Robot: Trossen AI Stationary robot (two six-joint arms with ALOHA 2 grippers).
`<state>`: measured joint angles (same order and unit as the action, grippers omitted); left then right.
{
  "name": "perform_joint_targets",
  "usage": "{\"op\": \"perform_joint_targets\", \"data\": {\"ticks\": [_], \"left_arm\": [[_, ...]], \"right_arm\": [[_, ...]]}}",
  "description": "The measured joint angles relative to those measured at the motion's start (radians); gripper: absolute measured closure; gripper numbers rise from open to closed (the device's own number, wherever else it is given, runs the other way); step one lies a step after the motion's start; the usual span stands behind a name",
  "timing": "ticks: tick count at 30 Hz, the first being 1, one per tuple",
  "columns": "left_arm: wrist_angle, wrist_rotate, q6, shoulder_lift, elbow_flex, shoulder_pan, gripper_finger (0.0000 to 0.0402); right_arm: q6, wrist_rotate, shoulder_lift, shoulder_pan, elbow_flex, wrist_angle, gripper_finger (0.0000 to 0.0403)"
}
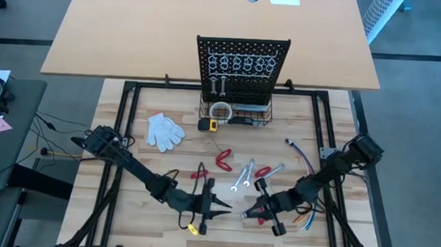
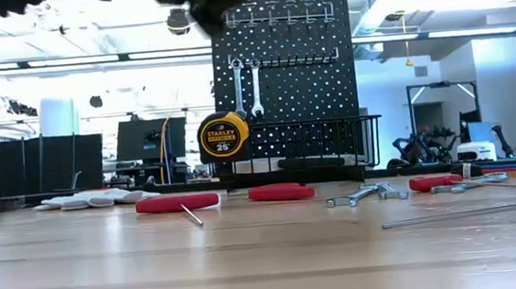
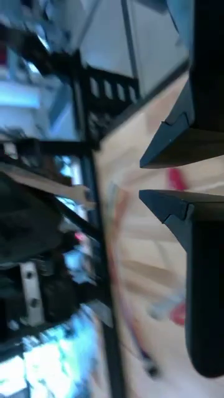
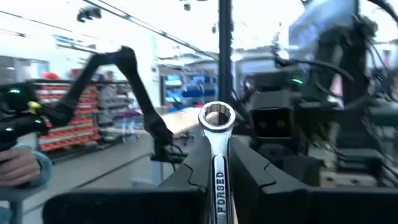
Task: Hang tools onto peg board
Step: Hang the silver wrench on the peg board
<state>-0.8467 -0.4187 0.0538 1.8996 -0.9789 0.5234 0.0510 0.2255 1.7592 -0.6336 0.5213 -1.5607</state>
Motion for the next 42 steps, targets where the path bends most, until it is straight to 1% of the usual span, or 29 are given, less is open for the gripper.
{"op": "perform_joint_targets", "data": {"ticks": [2, 6, 9, 12, 15, 18, 20, 25, 28, 36, 39, 42], "left_arm": [[-0.034, 0.046, 0.036, 0.0, -0.006, -0.011, 0.0338], [-0.042, 0.098, 0.093, 0.0, -0.025, -0.023, 0.0336], [-0.042, 0.125, 0.111, 0.0, -0.04, -0.034, 0.0322], [-0.042, 0.135, 0.115, 0.0, -0.063, -0.048, 0.0292], [-0.043, 0.179, 0.12, 0.0, -0.079, -0.061, 0.0254], [-0.042, 0.19, 0.072, 0.001, -0.09, -0.063, 0.0222], [-0.045, 0.19, 0.053, 0.001, -0.103, -0.063, 0.021], [-0.053, 0.191, 0.071, 0.001, -0.123, -0.045, 0.0206], [-0.119, 0.192, 0.101, 0.001, -0.126, -0.03, 0.0209], [-0.184, 0.168, 0.117, 0.001, -0.126, -0.013, 0.021], [-0.193, 0.104, 0.118, 0.001, -0.126, -0.007, 0.021], [-0.194, 0.069, 0.121, 0.001, -0.126, -0.003, 0.021]], "right_arm": [[0.003, -0.036, 0.0, 0.0, 0.014, -0.005, 0.0367], [0.013, -0.044, -0.006, -0.001, 0.029, -0.004, 0.0367], [0.016, -0.044, -0.004, 0.001, 0.039, -0.001, 0.0367], [0.034, -0.044, -0.004, 0.008, 0.057, 0.0, 0.0367], [0.058, -0.043, -0.004, 0.01, 0.081, 0.004, 0.0367], [0.089, -0.043, -0.004, 0.014, 0.114, 0.026, 0.0367], [0.129, -0.043, -0.004, 0.015, 0.138, 0.049, 0.0367], [0.168, -0.043, -0.004, 0.021, 0.19, 0.115, 0.0367], [0.193, -0.043, -0.004, 0.029, 0.211, 0.151, 0.0367], [0.228, -0.044, -0.004, 0.045, 0.24, 0.167, 0.0367], [0.243, -0.044, -0.004, 0.055, 0.25, 0.169, 0.0367], [0.246, -0.044, -0.004, 0.064, 0.25, 0.169, 0.0367]]}}
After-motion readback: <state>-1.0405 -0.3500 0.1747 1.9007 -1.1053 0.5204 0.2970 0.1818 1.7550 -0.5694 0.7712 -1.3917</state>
